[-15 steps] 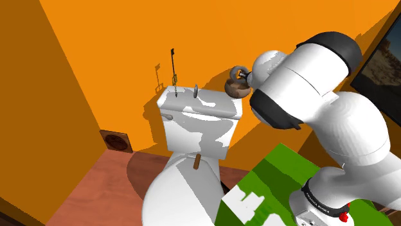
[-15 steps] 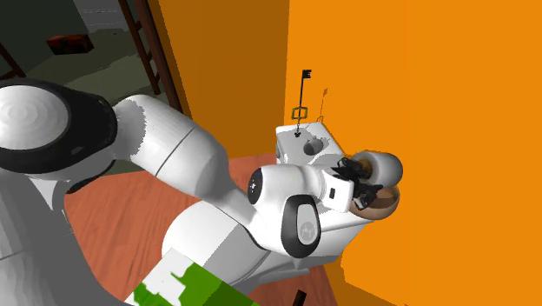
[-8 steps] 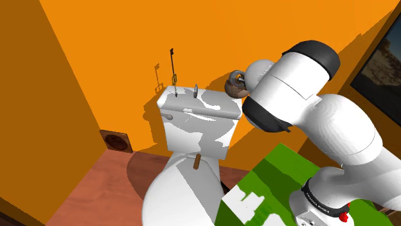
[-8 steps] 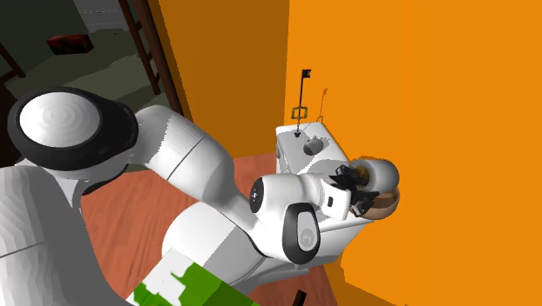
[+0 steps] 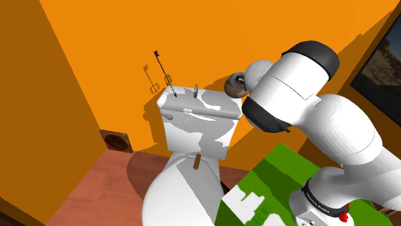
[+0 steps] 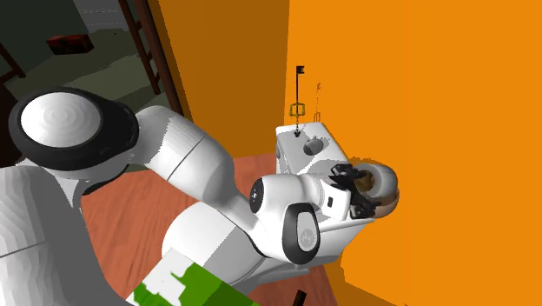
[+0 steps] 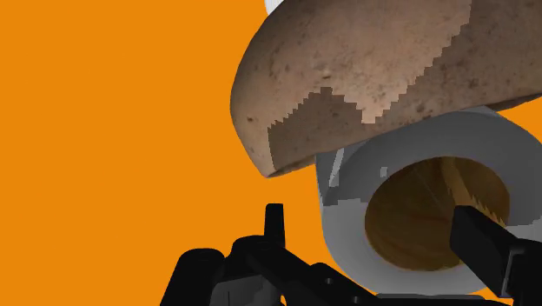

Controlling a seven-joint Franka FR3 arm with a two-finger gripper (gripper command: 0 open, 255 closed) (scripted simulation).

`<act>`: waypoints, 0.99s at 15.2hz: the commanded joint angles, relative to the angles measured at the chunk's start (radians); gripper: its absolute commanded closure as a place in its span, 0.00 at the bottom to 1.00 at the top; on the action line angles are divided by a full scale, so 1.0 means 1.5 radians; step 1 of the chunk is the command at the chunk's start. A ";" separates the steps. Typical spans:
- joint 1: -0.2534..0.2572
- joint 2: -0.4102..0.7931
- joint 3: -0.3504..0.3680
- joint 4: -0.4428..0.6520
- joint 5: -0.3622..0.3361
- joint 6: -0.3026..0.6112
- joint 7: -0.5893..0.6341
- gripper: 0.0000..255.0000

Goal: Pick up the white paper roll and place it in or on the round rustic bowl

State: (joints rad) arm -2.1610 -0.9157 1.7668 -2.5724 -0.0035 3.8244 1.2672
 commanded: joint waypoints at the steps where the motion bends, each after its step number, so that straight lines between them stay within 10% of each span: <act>1: 0.000 0.000 0.000 0.000 0.000 0.000 0.000 0.00; 3: 0.000 0.000 0.000 0.000 0.000 0.000 0.000 0.00; 7: 0.140 0.025 -0.081 -0.096 0.016 -0.015 -0.019 0.00; 15: 0.140 0.025 -0.082 -0.096 0.015 -0.015 -0.019 0.00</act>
